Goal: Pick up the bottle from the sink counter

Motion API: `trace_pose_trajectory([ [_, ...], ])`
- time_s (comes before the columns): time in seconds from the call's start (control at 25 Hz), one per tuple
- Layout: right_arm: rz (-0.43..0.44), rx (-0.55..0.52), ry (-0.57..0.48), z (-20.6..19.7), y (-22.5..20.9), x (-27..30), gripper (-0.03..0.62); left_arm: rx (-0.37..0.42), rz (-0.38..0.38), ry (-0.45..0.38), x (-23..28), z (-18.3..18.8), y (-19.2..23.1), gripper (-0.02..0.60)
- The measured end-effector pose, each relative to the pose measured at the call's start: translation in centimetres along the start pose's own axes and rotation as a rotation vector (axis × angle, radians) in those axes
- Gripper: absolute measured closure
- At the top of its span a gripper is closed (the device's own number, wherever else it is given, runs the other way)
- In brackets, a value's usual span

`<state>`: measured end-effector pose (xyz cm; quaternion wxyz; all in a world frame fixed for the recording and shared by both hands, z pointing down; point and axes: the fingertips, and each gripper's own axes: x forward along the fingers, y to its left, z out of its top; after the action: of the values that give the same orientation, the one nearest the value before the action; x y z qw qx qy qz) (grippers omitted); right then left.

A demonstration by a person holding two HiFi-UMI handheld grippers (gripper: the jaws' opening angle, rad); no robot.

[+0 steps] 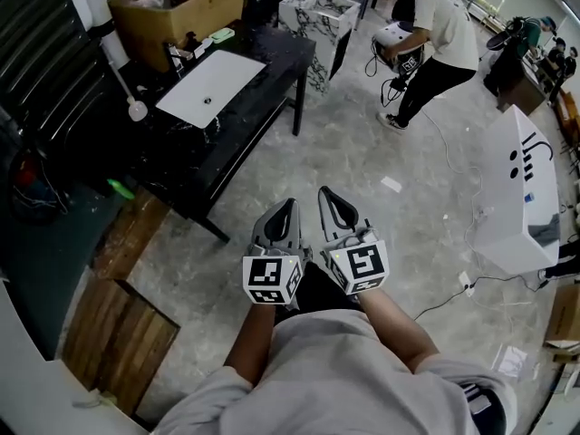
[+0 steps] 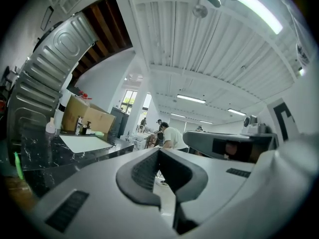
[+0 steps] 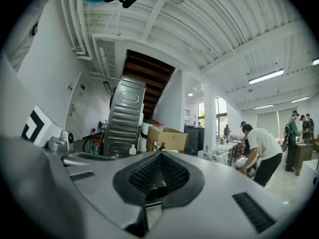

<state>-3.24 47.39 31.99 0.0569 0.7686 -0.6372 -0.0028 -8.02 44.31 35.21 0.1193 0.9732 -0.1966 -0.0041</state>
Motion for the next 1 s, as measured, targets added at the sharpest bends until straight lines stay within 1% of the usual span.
trace_pose_trajectory([
  [0.12, 0.045, 0.028, -0.018, 0.2, 0.4, 3.4, 0.585, 0.03, 0.033, -0.001, 0.7, 0.7, 2.3, 0.568],
  [0.32, 0.134, 0.069, -0.041, 0.6, 0.4, 11.1, 0.585, 0.103, 0.127, 0.021, 3.8, 2.1, 7.3, 0.569],
  [0.4, 0.168, 0.067, -0.043, 0.7, 0.3, 14.0, 0.585, 0.105, 0.147, 0.026, 5.6, 2.4, 9.1, 0.569],
  [0.52, 0.188, 0.073, -0.04, 0.6, -1.3, 17.6, 0.585, 0.075, 0.169, 0.04, 8.9, 2.2, 11.5, 0.569],
  [0.64, 0.171, 0.093, -0.024, 0.1, -4.9, 20.6, 0.585, 0.065, 0.171, 0.074, 12.9, 1.7, 12.8, 0.568],
  [0.76, 0.158, 0.137, -0.006, -0.5, -8.7, 23.7, 0.585, 0.091, 0.134, 0.134, 17.1, 0.9, 12.9, 0.569],
  [0.88, 0.18, 0.18, 0.003, -1.4, -10.5, 25.5, 0.585, 0.102, 0.101, 0.219, 20.0, -0.9, 12.9, 0.569],
  [1.0, 0.223, 0.162, 0.016, -2.4, -12.1, 26.8, 0.585, 0.109, 0.105, 0.261, 22.8, -1.9, 13.5, 0.568],
])
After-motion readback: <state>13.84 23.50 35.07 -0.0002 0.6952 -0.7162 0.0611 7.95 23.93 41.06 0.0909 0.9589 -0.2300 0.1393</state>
